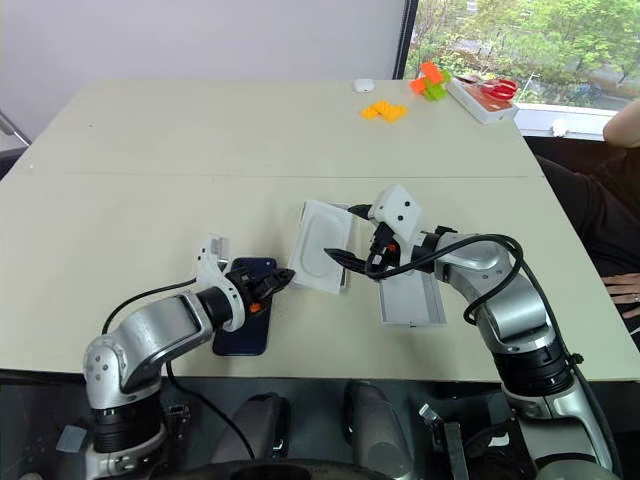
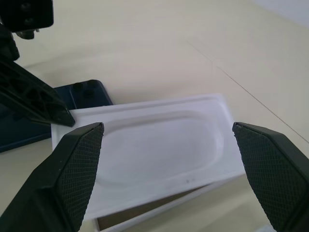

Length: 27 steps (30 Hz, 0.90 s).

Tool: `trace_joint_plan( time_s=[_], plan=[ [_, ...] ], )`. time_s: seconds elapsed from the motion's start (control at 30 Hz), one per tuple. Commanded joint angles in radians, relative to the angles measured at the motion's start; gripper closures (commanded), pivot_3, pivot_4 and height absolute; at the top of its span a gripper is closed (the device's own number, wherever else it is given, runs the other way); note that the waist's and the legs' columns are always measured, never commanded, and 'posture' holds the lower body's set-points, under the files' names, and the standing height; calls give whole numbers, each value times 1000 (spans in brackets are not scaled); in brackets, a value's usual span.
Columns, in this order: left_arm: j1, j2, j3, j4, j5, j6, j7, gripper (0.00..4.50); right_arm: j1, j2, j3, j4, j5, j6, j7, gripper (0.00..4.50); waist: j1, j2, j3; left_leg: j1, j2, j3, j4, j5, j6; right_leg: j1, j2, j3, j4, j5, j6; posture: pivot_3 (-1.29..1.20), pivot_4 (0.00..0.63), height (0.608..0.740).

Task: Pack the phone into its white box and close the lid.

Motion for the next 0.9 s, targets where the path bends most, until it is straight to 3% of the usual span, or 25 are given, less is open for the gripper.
trace_joint_plan(
  time_s=[0.03, 0.37, 0.9],
  plan=[
    [-3, 52, -52, -32, -25, -90, -42, 4479, -14, -8, -24, -2, -3, -25, 2, 0, 4, 0, 0, 0, 0, 0, 0, 0, 0, 0, 0, 0, 0, 0, 0, 0, 150, 740],
    [-56, 106, -104, -8, -25, -234, -96, 4479, -8, -10, -31, -2, -10, -32, -4, 0, 9, 0, 0, 0, 0, 2, 0, 0, 0, 0, 0, 1, -1, 0, 0, 0, 150, 740],
    [-69, 166, -172, 18, -25, -258, -75, 4479, 4, -14, -40, -13, -16, -31, -6, 0, 9, 0, 0, 0, 0, 3, 0, 0, 0, 0, 0, 1, -2, -2, 4, 0, 150, 740]
  ],
)
